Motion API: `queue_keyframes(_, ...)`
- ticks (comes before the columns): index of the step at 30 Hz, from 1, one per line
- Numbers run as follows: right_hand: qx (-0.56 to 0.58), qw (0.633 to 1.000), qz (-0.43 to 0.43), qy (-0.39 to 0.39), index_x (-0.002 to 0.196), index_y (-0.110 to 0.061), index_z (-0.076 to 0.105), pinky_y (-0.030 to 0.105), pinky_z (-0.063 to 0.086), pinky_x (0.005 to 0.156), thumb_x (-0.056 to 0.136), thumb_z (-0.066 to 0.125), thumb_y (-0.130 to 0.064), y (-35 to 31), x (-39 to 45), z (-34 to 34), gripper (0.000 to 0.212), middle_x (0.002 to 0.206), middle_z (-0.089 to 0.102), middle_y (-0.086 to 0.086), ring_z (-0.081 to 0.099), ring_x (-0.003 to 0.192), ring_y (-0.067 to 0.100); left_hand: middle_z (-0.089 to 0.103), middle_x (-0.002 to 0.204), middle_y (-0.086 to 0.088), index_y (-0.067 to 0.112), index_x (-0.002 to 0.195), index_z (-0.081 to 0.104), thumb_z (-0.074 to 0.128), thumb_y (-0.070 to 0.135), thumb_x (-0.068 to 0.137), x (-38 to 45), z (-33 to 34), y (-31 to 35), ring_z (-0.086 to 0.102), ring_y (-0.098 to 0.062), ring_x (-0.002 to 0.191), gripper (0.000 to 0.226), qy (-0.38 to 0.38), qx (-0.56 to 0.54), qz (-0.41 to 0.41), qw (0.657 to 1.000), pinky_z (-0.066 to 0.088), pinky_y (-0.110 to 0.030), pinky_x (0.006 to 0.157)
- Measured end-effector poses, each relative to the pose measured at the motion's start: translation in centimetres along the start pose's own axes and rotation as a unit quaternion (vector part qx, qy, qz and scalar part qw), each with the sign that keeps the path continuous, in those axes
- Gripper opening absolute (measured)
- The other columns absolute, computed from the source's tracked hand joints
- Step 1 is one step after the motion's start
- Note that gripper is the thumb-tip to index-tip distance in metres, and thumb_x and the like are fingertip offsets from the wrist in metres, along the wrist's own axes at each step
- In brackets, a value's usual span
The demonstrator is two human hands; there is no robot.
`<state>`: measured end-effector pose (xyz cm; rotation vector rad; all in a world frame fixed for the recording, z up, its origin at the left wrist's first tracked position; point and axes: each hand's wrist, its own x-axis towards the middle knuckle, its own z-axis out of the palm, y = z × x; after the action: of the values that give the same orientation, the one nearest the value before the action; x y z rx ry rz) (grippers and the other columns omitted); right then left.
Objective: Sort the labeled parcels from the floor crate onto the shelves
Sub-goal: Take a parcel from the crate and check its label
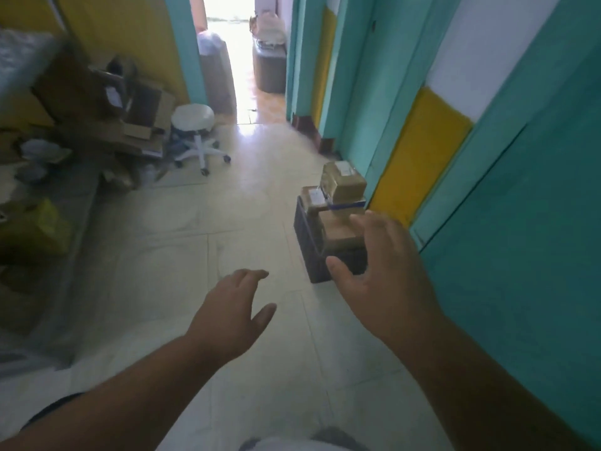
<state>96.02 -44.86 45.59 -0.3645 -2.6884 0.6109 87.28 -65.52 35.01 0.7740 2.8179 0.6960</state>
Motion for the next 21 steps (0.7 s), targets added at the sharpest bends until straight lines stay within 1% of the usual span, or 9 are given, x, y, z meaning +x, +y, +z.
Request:
queue_keyframes(4, -0.031, 0.998, 0.038, 0.027, 0.142, -0.023, 0.044, 0.042, 0.045, 0.105, 0.089, 0.065, -0.047, 2.9, 8.8, 1.6, 0.062, 0.145, 0.045, 0.003, 0.042, 0.131, 0.022, 0.048, 0.144, 0.0, 0.026, 0.145, 0.041, 0.059, 0.047, 0.092, 12.6, 0.4, -0.6, 0.047, -0.02, 0.128, 0.059, -0.026, 0.007, 0.044, 0.999, 0.041, -0.035, 0.104)
queue_keyframes(6, -0.036, 0.997, 0.053, 0.034, 0.141, -0.022, 0.044, 0.042, 0.043, 0.107, 0.09, 0.065, -0.047, 4.9, 13.3, 3.2, 0.061, 0.146, 0.045, 0.002, 0.042, 0.132, 0.021, 0.049, 0.144, 0.0, 0.026, 0.145, 0.041, 0.059, 0.048, 0.092, 18.3, 1.5, -0.9, 0.05, -0.019, 0.126, 0.06, -0.037, -0.012, 0.043, 0.998, 0.043, -0.036, 0.103)
queue_keyframes(9, -0.043, 0.997, 0.051, 0.036, 0.138, -0.02, 0.046, 0.04, 0.045, 0.105, 0.089, 0.066, -0.046, 7.9, 21.6, 5.5, 0.059, 0.144, 0.047, 0.003, 0.045, 0.13, 0.022, 0.049, 0.145, 0.001, 0.026, 0.144, 0.042, 0.061, 0.048, 0.092, 26.6, 2.4, -1.8, 0.051, -0.018, 0.126, 0.06, -0.047, -0.03, 0.034, 0.998, 0.044, -0.034, 0.103)
queue_keyframes(12, -0.047, 0.997, 0.05, 0.029, 0.139, -0.02, 0.046, 0.041, 0.046, 0.105, 0.088, 0.066, -0.048, 9.7, 30.5, 7.3, 0.061, 0.143, 0.048, 0.004, 0.045, 0.13, 0.023, 0.049, 0.145, 0.0, 0.026, 0.145, 0.042, 0.06, 0.048, 0.092, 34.6, 1.1, -3.2, 0.051, -0.019, 0.127, 0.061, -0.05, -0.017, 0.032, 0.998, 0.045, -0.035, 0.104)
queue_keyframes(16, -0.04, 0.998, 0.039, 0.038, 0.136, -0.019, 0.048, 0.044, 0.046, 0.104, 0.087, 0.064, -0.048, 10.5, 41.3, 10.2, 0.059, 0.14, 0.051, 0.005, 0.047, 0.128, 0.023, 0.045, 0.149, 0.001, 0.026, 0.147, 0.039, 0.058, 0.048, 0.093, 45.1, -0.6, -5.1, 0.046, -0.02, 0.132, 0.061, -0.063, -0.012, 0.027, 0.998, 0.043, -0.036, 0.108)
queue_keyframes(18, -0.041, 0.997, 0.044, 0.046, 0.136, -0.019, 0.049, 0.041, 0.046, 0.104, 0.087, 0.061, -0.049, 11.1, 46.0, 12.3, 0.059, 0.14, 0.053, 0.006, 0.048, 0.128, 0.024, 0.045, 0.149, 0.002, 0.027, 0.147, 0.039, 0.057, 0.048, 0.094, 50.7, -0.3, -6.4, 0.045, -0.02, 0.133, 0.06, -0.071, -0.007, 0.041, 0.997, 0.042, -0.035, 0.108)
queue_keyframes(21, -0.052, 0.995, 0.067, 0.058, 0.133, -0.015, 0.051, 0.031, 0.039, 0.101, 0.086, 0.064, -0.046, 12.1, 52.7, 16.1, 0.057, 0.136, 0.056, 0.009, 0.051, 0.124, 0.024, 0.046, 0.147, 0.002, 0.028, 0.146, 0.039, 0.057, 0.049, 0.093, 59.9, 0.8, -9.2, 0.046, -0.02, 0.131, 0.061, -0.093, 0.006, 0.065, 0.994, 0.042, -0.035, 0.106)
